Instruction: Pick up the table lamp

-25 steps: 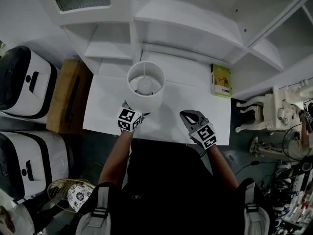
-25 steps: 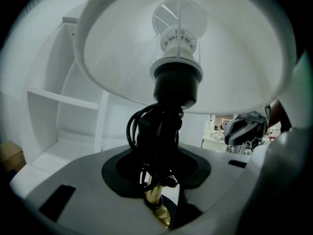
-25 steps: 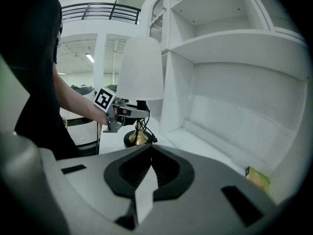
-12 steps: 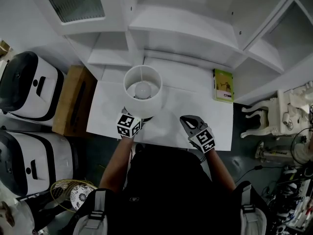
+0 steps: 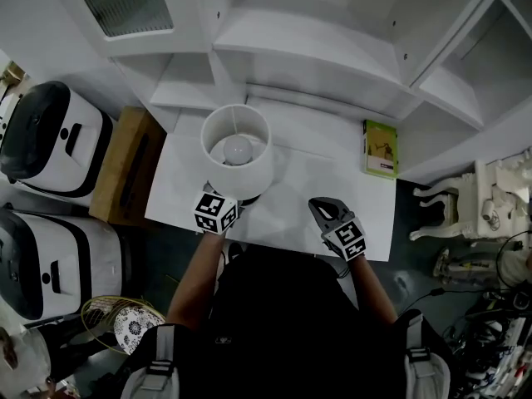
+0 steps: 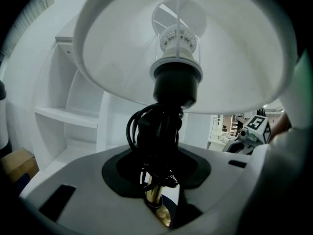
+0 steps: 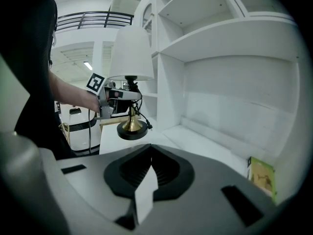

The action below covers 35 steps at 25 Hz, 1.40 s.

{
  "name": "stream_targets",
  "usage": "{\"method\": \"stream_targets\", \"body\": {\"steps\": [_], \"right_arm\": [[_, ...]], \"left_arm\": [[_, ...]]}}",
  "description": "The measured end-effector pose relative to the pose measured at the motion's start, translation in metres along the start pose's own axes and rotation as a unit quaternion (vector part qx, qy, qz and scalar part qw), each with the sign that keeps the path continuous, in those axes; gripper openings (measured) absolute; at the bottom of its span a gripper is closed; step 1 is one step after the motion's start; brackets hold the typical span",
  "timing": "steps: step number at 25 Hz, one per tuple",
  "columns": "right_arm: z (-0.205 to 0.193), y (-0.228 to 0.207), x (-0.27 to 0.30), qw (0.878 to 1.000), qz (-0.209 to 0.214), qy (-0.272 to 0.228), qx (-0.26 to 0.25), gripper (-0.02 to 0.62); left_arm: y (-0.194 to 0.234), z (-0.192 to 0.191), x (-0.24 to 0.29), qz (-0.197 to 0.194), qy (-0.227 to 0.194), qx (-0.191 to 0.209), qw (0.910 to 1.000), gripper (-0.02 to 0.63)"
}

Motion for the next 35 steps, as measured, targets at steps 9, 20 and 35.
{"method": "stream_targets", "body": {"steps": [9,20,35], "right_arm": [[-0.007,-0.003,-0.006,1.0,0.013,-0.004,0.003,0.008],[-0.011,-0.015,-0.021,1.0,0.016,-0.012,0.003,0.008],[-0.005,-0.028,-0.033,0.999,0.002,-0.035,0.006,0.006]], "left_arm": [[-0.014,0.019,0.003,0.004,-0.002,0.003,1.0,0.138],[-0.036,0.033,0.007,0.008,-0.004,-0.001,1.0,0.138],[-0.055,0.037,0.01,0.002,-0.011,-0.008,0.9999,0.14]]}}
Point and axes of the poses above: the fingertips, and each gripper's own axes: x forward along the fingers, y to its left, z out of its top, the point moved 8 cm from there along -x, backward along the fingers, and after that the axes turned 14 degrees about x, right-handed, at the moved point
